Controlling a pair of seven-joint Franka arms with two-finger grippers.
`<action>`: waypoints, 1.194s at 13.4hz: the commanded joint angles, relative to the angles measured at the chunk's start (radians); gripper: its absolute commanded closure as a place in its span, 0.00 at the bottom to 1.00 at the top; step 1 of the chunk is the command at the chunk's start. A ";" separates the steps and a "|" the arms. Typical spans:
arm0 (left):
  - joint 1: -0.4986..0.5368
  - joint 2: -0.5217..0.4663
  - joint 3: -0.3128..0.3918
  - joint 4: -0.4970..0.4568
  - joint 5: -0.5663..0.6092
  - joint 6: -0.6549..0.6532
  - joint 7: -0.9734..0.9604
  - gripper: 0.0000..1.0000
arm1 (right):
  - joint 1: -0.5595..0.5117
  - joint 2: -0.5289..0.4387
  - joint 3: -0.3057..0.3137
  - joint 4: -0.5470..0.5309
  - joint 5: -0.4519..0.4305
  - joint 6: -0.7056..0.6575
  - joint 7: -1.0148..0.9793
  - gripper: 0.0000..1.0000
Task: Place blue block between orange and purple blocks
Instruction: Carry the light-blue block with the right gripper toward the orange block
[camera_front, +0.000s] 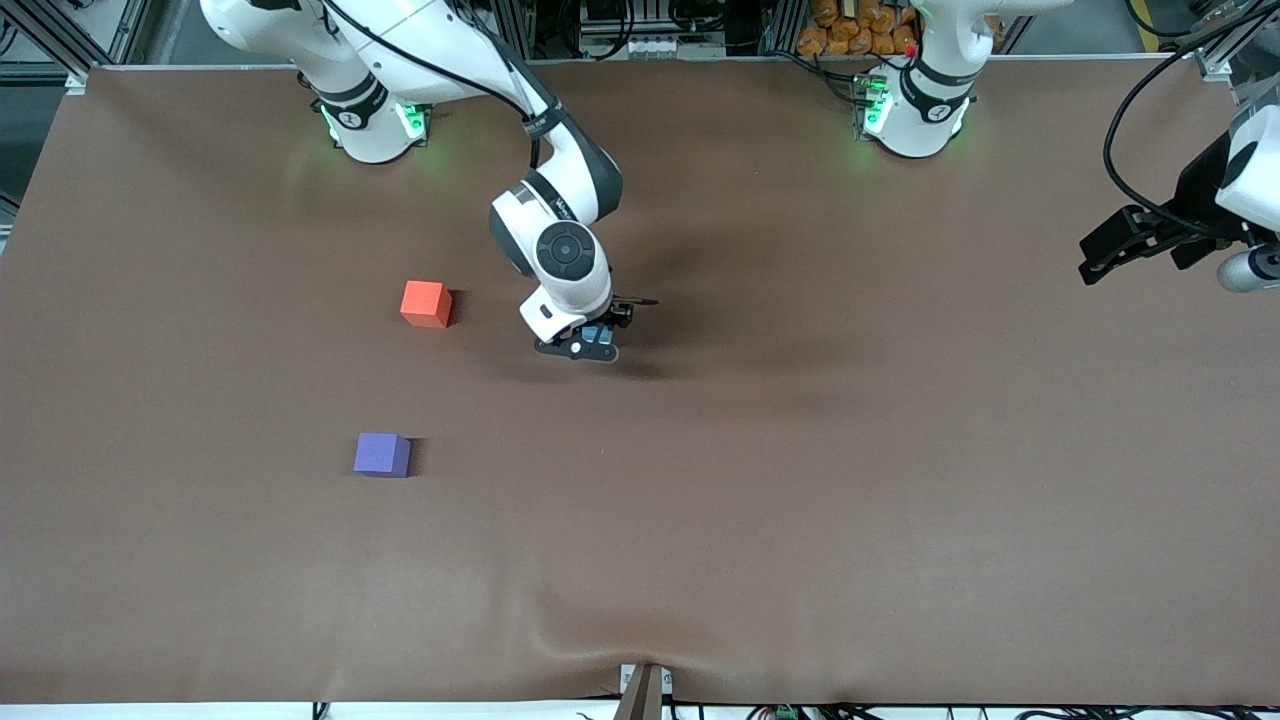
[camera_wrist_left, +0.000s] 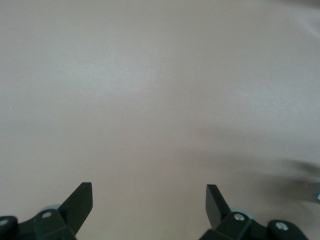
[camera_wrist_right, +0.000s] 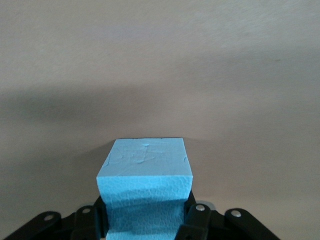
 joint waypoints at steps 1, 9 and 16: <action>0.005 -0.033 -0.002 -0.019 -0.003 -0.038 0.033 0.00 | -0.107 -0.105 -0.007 0.043 0.001 -0.212 -0.077 1.00; 0.008 -0.040 -0.002 -0.019 -0.003 -0.046 0.034 0.00 | -0.456 -0.178 -0.007 -0.021 0.000 -0.280 -0.544 1.00; 0.000 -0.044 -0.010 -0.016 -0.003 -0.046 0.033 0.00 | -0.546 -0.186 -0.008 -0.201 -0.005 -0.096 -0.671 1.00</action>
